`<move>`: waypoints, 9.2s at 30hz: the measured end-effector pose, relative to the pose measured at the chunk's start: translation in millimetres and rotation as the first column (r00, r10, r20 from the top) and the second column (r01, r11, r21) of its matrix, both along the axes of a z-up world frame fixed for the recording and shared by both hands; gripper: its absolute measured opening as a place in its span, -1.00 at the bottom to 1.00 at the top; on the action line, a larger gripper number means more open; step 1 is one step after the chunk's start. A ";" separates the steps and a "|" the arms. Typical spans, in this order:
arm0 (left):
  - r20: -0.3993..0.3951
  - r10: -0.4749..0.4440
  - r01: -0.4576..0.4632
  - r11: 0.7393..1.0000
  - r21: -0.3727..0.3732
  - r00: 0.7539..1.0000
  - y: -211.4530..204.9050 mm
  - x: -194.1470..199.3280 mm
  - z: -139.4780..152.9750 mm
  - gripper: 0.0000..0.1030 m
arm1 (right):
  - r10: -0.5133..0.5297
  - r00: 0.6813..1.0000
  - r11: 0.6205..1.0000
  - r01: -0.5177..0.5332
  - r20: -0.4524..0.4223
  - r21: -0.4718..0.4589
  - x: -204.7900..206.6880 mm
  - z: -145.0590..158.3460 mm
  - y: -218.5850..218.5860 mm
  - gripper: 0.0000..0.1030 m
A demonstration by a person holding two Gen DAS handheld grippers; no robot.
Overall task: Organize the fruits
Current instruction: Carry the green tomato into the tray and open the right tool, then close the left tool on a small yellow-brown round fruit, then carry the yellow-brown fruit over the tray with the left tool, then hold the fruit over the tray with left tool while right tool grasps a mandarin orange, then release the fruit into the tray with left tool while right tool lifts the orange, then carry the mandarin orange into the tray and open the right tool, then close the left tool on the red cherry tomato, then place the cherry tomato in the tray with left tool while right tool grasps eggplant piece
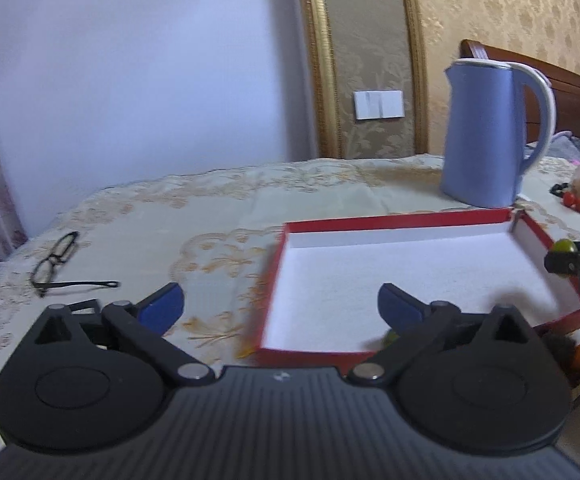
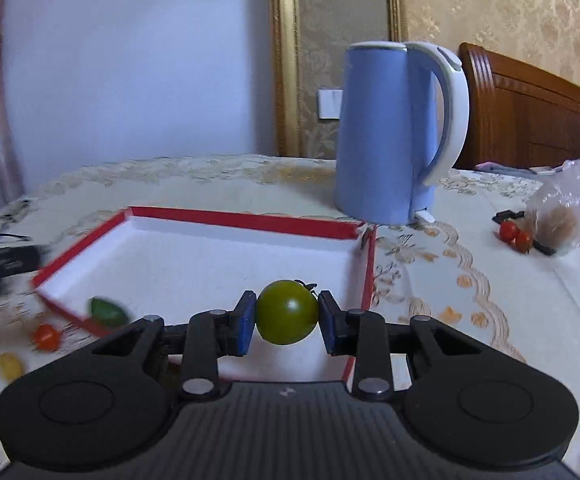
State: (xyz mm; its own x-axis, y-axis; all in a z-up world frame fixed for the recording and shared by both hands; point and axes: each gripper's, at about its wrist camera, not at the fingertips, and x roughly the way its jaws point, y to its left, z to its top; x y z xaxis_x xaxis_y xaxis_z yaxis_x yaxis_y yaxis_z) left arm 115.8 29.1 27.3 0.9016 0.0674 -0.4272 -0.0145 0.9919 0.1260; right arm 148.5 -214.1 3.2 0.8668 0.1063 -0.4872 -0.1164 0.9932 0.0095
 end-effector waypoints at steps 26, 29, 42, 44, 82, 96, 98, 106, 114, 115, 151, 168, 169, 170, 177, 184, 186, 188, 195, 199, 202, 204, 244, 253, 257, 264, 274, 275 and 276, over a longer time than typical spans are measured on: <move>0.002 -0.120 0.120 0.992 0.037 0.993 -10.9 -71.0 -42.5 1.00 | -0.149 0.962 0.989 0.151 0.228 0.008 -133.8 -3.1 9.9 0.66; 0.001 -0.102 0.102 0.991 0.084 0.995 -15.8 -76.2 -52.3 1.00 | -0.144 0.966 0.990 0.143 0.216 0.023 -145.1 -11.7 9.6 0.65; -0.052 -0.063 0.064 0.998 0.024 0.997 -0.3 -70.9 -55.1 0.72 | -0.104 0.973 0.995 0.104 0.206 0.010 -165.6 -26.9 23.8 0.65; -0.067 -0.079 0.080 0.997 0.011 0.995 -1.9 -68.5 -56.2 0.65 | -0.104 0.972 0.994 0.105 0.209 0.005 -167.6 -26.7 24.5 0.65; -0.005 -0.067 0.067 0.995 0.068 0.998 -12.5 -49.1 -21.8 -0.48 | -0.094 0.981 0.991 0.109 0.171 -0.082 -158.5 -35.0 24.7 0.28; -0.007 -0.089 0.089 0.989 0.115 0.996 -44.6 2.6 -12.3 -0.48 | -0.067 0.991 0.992 0.078 0.117 -0.096 -142.2 -39.4 16.8 0.23; -0.008 -0.089 0.089 0.990 0.105 0.996 -45.0 3.9 -12.4 -0.48 | -0.059 0.993 0.992 0.069 0.100 -0.104 -138.8 -40.8 16.4 0.23; -0.027 -0.088 0.090 0.990 0.105 0.996 -43.5 4.8 -19.4 -0.48 | -0.028 0.998 0.990 0.036 0.060 -0.139 -128.0 -43.0 21.8 0.23; -0.020 -0.091 0.092 0.990 0.109 0.996 -44.3 4.5 -15.8 -0.48 | 0.030 0.999 0.992 -0.032 -0.016 -0.121 -101.7 -45.6 34.6 -0.34; -0.019 -0.090 0.092 0.990 0.108 0.996 -44.1 4.4 -15.1 -0.48 | 0.029 0.999 0.991 -0.031 -0.015 -0.127 -102.3 -45.6 35.7 -0.35; -0.109 -0.114 0.123 0.989 0.077 0.987 -100.6 91.4 -16.3 -0.44 | 0.032 0.992 0.999 -0.030 0.120 -0.024 -126.6 -5.0 9.2 -0.36; -0.058 -0.051 0.046 0.996 -0.079 0.997 -39.6 36.5 -0.8 0.65 | 0.072 0.993 0.997 -0.069 0.091 -0.039 -67.4 9.0 19.7 -0.36; -0.051 -0.052 0.046 0.994 -0.104 0.997 -32.0 25.7 0.3 0.70 | 0.076 0.994 0.997 -0.074 0.084 -0.034 -62.5 8.8 19.8 -0.36; -0.035 -0.051 0.045 0.989 -0.139 0.998 -22.6 12.2 0.6 0.70 | 0.078 0.994 0.997 -0.076 0.076 -0.028 -56.8 8.6 20.1 -0.36; 0.006 -0.016 0.017 0.978 -0.208 1.000 16.3 -54.8 -13.3 0.87 | 0.036 0.999 0.999 -0.036 0.023 -0.012 -1.4 10.4 25.7 -0.36; -0.024 -0.005 0.001 0.983 -0.184 1.000 21.5 -70.4 -31.9 0.88 | -0.055 0.995 0.997 0.051 -0.081 -0.053 51.1 -5.3 30.1 -0.36; -0.031 -0.011 0.005 0.986 -0.169 0.999 17.5 -68.2 -36.2 0.88 | -0.074 0.992 0.996 0.068 -0.102 -0.058 52.6 -9.0 29.8 -0.34; -0.037 -0.009 0.003 0.987 -0.163 0.999 13.8 -64.7 -40.7 0.88 | -0.075 0.994 0.996 0.072 -0.078 -0.047 43.0 -8.2 27.1 -0.21; -0.051 0.003 -0.009 0.994 -0.108 0.999 2.8 -45.8 -46.2 0.88 | -0.053 0.993 0.995 0.061 0.104 -0.075 -35.2 3.8 25.9 0.01; -0.086 0.033 -0.040 0.996 -0.081 0.996 -1.4 -23.5 -46.8 0.87 | -0.082 0.974 0.996 0.087 0.211 -0.011 -98.1 -3.5 20.9 0.26; -0.109 0.037 -0.046 0.996 -0.081 0.993 -3.3 -12.0 -48.0 0.82 | -0.103 0.965 0.994 0.107 0.242 -0.004 -130.6 -14.4 19.0 0.30; -0.125 0.032 -0.042 0.996 -0.085 0.992 -5.0 -7.3 -49.6 0.76 | -0.101 0.968 0.994 0.105 0.231 -0.007 -137.4 -16.6 17.3 0.30; -0.061 -0.059 0.046 0.979 -0.199 0.996 -0.1 -10.3 -53.4 -0.56 | 0.039 0.995 0.993 -0.028 0.094 -0.118 -135.8 -42.5 45.5 0.29; -0.058 -0.061 0.048 0.979 -0.197 0.996 -0.6 -11.7 -53.8 -0.56 | 0.063 0.997 0.990 -0.056 0.052 -0.133 -118.4 -41.8 61.1 0.25; -0.061 -0.061 0.049 0.980 -0.191 0.996 -1.5 -11.3 -54.0 -0.55 | 0.065 0.998 0.994 -0.063 0.017 -0.091 -109.3 -41.2 57.0 0.08; -0.064 -0.064 0.050 0.981 -0.189 0.996 -1.0 -10.9 -54.5 -0.56 | 0.089 0.995 0.996 -0.089 -0.032 0.020 -102.4 -44.7 45.2 -0.23; -0.087 -0.076 0.060 0.983 -0.171 0.993 -4.4 -9.7 -50.4 -0.56 | 0.095 0.995 0.991 -0.095 0.006 0.091 -120.4 -40.0 29.2 -0.23; -0.087 -0.073 0.059 0.986 -0.155 0.994 -7.2 -9.2 -47.9 -0.56 | 0.097 0.995 0.990 -0.097 0.012 0.100 -122.5 -38.7 26.6 -0.23; -0.083 -0.072 0.059 0.988 -0.144 0.994 -9.7 -8.9 -44.9 -0.56 | 0.096 0.995 0.989 -0.097 0.018 0.109 -124.3 -37.2 24.0 -0.23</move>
